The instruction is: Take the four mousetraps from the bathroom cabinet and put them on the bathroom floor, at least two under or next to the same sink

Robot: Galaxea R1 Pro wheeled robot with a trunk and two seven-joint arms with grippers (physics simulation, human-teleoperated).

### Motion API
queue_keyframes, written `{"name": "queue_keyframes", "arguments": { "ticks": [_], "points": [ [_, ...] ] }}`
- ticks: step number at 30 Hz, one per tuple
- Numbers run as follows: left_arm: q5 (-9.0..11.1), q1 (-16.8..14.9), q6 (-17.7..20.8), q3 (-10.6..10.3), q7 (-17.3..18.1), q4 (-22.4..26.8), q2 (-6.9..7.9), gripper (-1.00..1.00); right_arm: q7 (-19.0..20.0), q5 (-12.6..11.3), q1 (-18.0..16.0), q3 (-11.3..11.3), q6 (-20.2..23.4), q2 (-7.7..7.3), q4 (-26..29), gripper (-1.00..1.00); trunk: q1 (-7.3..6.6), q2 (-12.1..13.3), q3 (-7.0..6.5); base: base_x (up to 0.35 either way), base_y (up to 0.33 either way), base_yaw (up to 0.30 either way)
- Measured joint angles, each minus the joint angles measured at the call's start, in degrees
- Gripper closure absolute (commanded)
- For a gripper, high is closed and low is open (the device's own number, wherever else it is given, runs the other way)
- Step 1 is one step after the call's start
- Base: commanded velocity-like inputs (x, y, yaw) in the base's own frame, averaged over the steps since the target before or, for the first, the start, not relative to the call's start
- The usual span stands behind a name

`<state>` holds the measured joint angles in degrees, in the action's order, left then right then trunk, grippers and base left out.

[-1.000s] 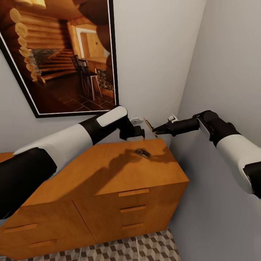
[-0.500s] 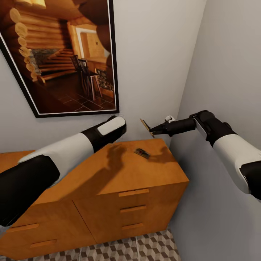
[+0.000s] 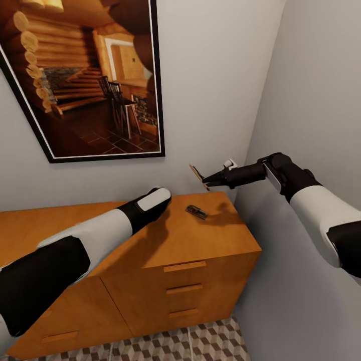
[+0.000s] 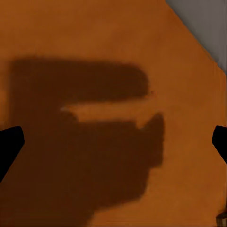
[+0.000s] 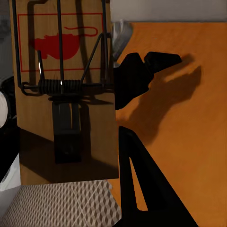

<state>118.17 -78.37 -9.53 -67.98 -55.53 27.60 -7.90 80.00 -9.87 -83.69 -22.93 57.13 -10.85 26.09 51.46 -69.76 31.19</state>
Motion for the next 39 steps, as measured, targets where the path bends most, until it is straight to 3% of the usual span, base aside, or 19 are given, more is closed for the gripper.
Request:
{"name": "queue_keyframes", "arguments": {
  "ticks": [2,4,8,12,14,19,28,39],
  "points": [
    [-0.02,1.07,-4.50,-0.01,-0.48,-1.13,-0.40,-1.00,-0.03,-0.01,0.00,0.00,0.02,0.07,0.00,1.00,0.00,-0.01,-0.01,0.000,0.000,0.000],
    [-0.39,1.21,-6.29,-0.15,-2.06,-0.73,-0.55,-1.00,-0.04,-0.02,0.00,0.00,0.01,0.08,0.00,1.00,-0.01,-0.02,-0.02,0.000,0.000,0.000],
    [-0.75,0.76,-7.89,-0.43,-7.97,-1.60,-1.00,-1.00,-0.05,-0.03,0.00,0.00,-0.01,0.04,0.00,1.00,-0.01,-0.01,-0.02,0.000,0.000,0.000],
    [-1.35,1.22,-8.48,-0.60,-10.45,0.35,-1.16,-1.00,-0.05,-0.04,0.00,0.01,0.01,0.05,0.00,1.00,-0.01,-0.01,-0.02,0.000,0.000,0.000],
    [-2.96,1.92,-8.64,-0.54,-10.81,1.85,-1.20,-1.00,-0.06,-0.03,0.00,-0.01,0.02,0.07,-0.03,1.00,-0.01,-0.02,-0.02,0.000,0.000,0.000],
    [-0.23,2.11,-8.67,-0.22,-11.32,5.32,-1.36,-1.00,-0.13,-0.01,0.00,-0.01,-0.01,0.04,-0.08,1.00,0.00,0.00,0.00,0.000,0.000,0.000],
    [-0.24,2.11,-8.74,-0.21,-11.41,7.83,-1.43,-1.00,-0.15,-0.02,0.00,0.00,0.00,0.04,-0.09,1.00,0.00,0.00,0.00,-0.002,-0.008,0.000],
    [-0.22,2.11,-8.80,-0.09,-10.93,9.05,-1.34,-1.00,-0.15,0.02,0.00,-0.01,0.03,0.69,-0.11,1.00,0.00,0.00,0.00,-0.027,-0.164,0.000]
  ]
}}
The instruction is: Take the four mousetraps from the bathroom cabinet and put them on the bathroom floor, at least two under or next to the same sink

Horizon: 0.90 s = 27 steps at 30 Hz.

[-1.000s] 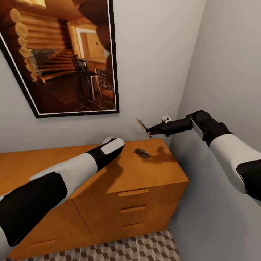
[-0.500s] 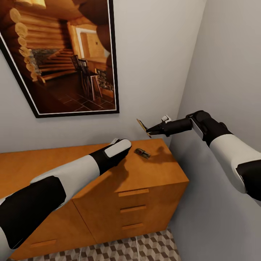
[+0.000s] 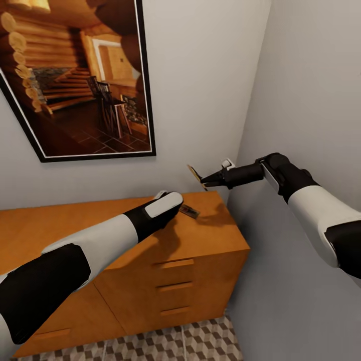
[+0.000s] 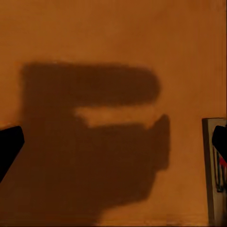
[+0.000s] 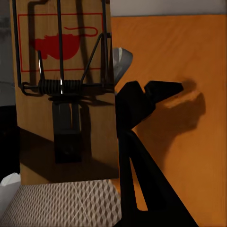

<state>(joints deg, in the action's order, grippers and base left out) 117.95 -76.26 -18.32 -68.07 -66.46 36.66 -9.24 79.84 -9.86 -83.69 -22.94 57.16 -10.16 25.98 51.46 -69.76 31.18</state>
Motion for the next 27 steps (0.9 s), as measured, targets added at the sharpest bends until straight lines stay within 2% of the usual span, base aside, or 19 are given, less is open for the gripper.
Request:
{"name": "queue_keyframes", "arguments": {
  "ticks": [23,27],
  "points": [
    [0.02,-0.02,0.11,0.22,0.65,1.15,0.13,-1.00,-0.07,0.05,0.07,-0.04,0.00,0.23,-0.33,1.00,0.00,0.00,0.00,0.000,-0.005,0.000],
    [-0.05,-0.25,1.77,0.03,2.51,4.40,0.50,-1.00,-0.08,0.10,0.08,0.00,0.00,0.23,-0.37,1.00,0.00,0.00,0.00,0.000,0.000,0.000]
  ]
}}
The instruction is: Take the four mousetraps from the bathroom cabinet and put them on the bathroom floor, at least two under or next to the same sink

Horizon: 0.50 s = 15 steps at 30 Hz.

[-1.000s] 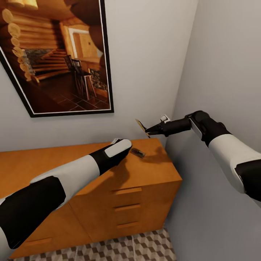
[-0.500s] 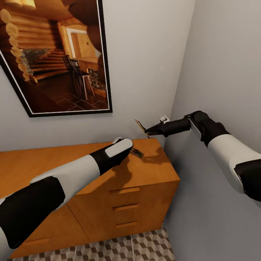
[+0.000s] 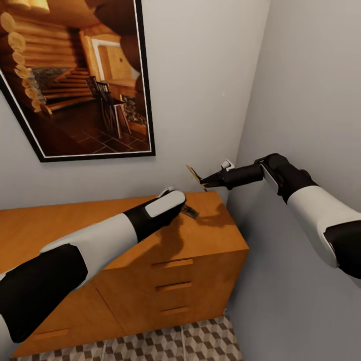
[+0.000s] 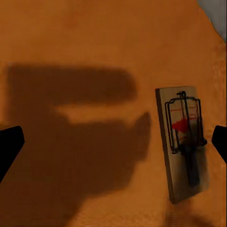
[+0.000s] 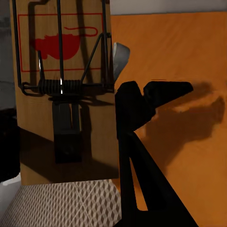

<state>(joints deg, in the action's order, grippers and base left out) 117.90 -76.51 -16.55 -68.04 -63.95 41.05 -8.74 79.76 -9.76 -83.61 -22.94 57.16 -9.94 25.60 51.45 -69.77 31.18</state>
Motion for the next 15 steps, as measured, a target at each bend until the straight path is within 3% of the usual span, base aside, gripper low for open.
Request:
{"name": "queue_keyframes", "arguments": {
  "ticks": [2,4,5,7,8,10,13,15],
  "points": [
    [-0.14,-0.26,4.66,-0.09,0.25,3.21,0.26,-1.00,0.00,0.06,0.00,0.01,0.00,0.00,-0.06,1.00,0.00,0.00,0.00,0.000,0.000,0.000],
    [0.10,-0.44,16.51,-0.21,0.60,7.42,0.37,-1.00,-0.01,0.13,0.00,0.01,-0.04,0.00,-0.11,1.00,0.00,0.00,0.00,0.000,0.000,0.000],
    [0.24,-0.49,20.41,-0.25,0.68,8.43,0.38,-1.00,-0.01,0.15,0.00,0.01,-0.05,0.00,-0.11,1.00,0.00,0.00,0.00,0.000,0.000,0.000],
    [0.11,-0.54,39.10,-0.16,0.85,11.33,0.43,-1.00,-0.02,0.19,0.02,-0.04,-0.07,-0.05,-0.13,1.00,0.00,0.00,0.00,0.000,0.000,0.000],
    [0.02,-0.55,44.34,-0.13,0.90,11.87,0.46,-1.00,-0.04,0.21,0.04,-0.04,-0.07,-0.06,-0.13,1.00,0.00,0.00,0.00,0.000,0.000,0.000],
    [-0.16,-0.57,62.10,-0.18,1.00,13.37,0.62,-1.00,-0.07,0.32,0.17,-0.14,-0.08,-0.03,-0.09,1.00,0.00,0.00,0.00,0.000,0.000,0.000],
    [-0.15,-1.25,70.66,-1.94,1.00,14.87,1.04,-1.00,-0.26,0.37,0.51,-0.26,-0.08,0.20,0.02,1.00,0.00,0.00,0.00,0.000,0.000,-0.012],
    [-0.21,-1.88,72.65,-4.53,0.96,16.09,1.29,-1.00,-0.46,0.37,0.69,-0.30,-0.08,0.74,0.08,1.00,0.00,0.00,-0.01,0.000,0.000,-0.121]
  ]
}}
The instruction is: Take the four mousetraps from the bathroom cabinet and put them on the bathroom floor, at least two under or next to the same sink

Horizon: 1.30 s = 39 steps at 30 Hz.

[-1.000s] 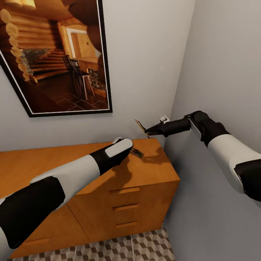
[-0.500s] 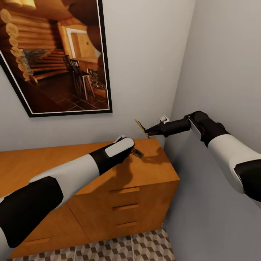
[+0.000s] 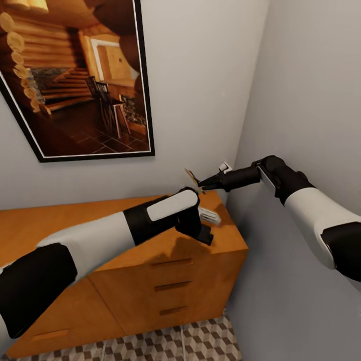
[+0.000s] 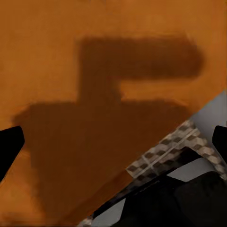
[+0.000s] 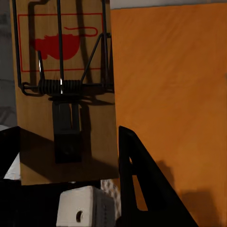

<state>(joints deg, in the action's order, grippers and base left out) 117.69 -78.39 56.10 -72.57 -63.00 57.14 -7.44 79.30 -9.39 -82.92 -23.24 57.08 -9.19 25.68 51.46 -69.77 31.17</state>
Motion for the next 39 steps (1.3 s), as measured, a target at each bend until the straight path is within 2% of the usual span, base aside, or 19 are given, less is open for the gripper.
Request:
{"name": "queue_keyframes", "arguments": {
  "ticks": [3,7,10,13,16,24,36,39],
  "points": [
    [-0.02,-0.49,1.36,-3.94,-0.02,2.75,0.19,-1.00,-0.61,0.01,0.15,-0.03,0.06,1.10,-0.15,1.00,0.00,0.00,-0.06,0.000,0.000,-0.210],
    [-0.05,-0.66,1.78,-6.88,0.00,6.60,0.38,-1.00,-3.33,-0.10,0.26,-0.06,0.12,2.20,-0.29,1.00,0.00,0.00,-0.17,0.000,0.000,-0.253],
    [-0.16,-0.71,1.89,-8.14,0.05,7.80,0.49,-1.00,-6.06,-0.46,0.33,-0.08,0.11,3.81,-0.55,1.00,0.00,0.00,-0.27,0.000,0.002,-0.266],
    [-0.23,-0.73,1.93,-8.53,0.05,8.30,0.95,-1.00,-7.61,-0.65,0.36,-0.05,0.14,5.32,-0.68,1.00,0.00,0.00,-0.38,0.000,0.084,-0.270],
    [-0.27,-0.74,1.94,-8.70,0.05,8.52,1.42,-1.00,-8.18,-0.82,0.38,-0.05,0.15,5.79,-0.73,1.00,0.00,0.00,-0.50,0.000,0.209,-0.271],
    [-0.22,-0.74,2.02,-8.89,0.06,8.72,2.02,-1.00,-9.09,-0.78,0.39,-0.02,0.19,5.39,-0.86,1.00,0.00,0.00,-0.86,0.000,0.278,-0.271],
    [-0.18,-0.74,2.18,-9.24,0.07,8.68,2.13,-1.00,-9.54,-0.39,0.38,0.02,0.15,5.84,-0.92,1.00,0.00,0.00,-1.43,0.000,0.314,-0.271],
    [-0.18,-0.74,2.27,-10.06,0.08,8.71,2.63,-1.00,-9.61,-0.41,0.38,0.02,0.16,6.49,-0.95,1.00,0.00,0.00,-1.58,0.000,0.316,-0.268]
  ]
}}
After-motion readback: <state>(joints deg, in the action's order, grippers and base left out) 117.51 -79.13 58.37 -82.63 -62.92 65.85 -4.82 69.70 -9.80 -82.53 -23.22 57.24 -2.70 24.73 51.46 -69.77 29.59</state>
